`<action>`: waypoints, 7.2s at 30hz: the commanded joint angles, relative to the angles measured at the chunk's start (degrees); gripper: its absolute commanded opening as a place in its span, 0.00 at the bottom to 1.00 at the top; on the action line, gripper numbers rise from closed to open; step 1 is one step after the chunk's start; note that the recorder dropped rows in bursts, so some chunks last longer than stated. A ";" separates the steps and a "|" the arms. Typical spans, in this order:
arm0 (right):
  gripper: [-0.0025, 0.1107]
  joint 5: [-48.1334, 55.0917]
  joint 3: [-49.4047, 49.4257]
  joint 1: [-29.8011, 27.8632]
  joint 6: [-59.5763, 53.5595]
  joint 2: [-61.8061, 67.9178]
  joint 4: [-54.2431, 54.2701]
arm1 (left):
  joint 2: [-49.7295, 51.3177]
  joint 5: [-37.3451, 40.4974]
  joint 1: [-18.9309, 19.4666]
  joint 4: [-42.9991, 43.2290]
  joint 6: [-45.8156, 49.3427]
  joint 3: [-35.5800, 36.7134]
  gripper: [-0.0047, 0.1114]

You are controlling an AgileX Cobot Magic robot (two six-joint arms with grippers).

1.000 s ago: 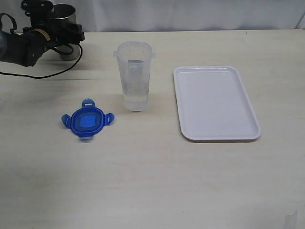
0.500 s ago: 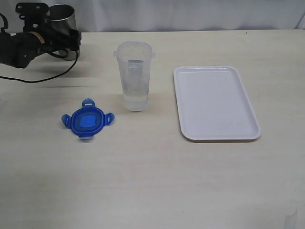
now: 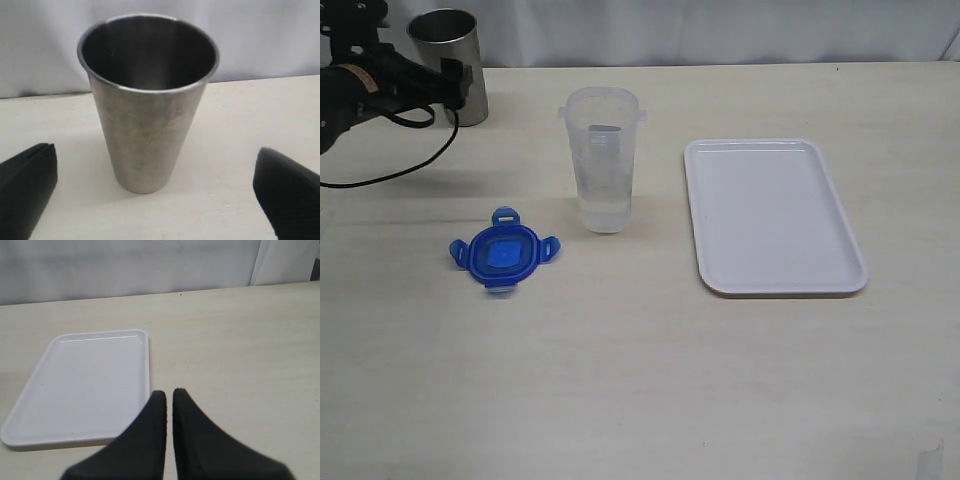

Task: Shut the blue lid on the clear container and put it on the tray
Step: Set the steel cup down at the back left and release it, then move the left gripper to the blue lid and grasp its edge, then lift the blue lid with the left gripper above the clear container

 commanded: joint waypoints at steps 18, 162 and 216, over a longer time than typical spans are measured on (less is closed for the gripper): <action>0.06 -0.22 0.09 -0.21 -0.41 -0.26 0.04 | -25.09 53.27 -0.02 -6.27 -0.26 0.67 0.90; 0.06 -0.22 0.09 -0.21 -0.41 -0.26 0.04 | -26.75 51.48 -8.77 -28.46 42.74 4.06 0.04; 0.06 -0.22 0.09 -0.21 -0.41 -0.26 0.04 | -19.36 -10.51 -30.42 -34.59 109.38 4.06 0.04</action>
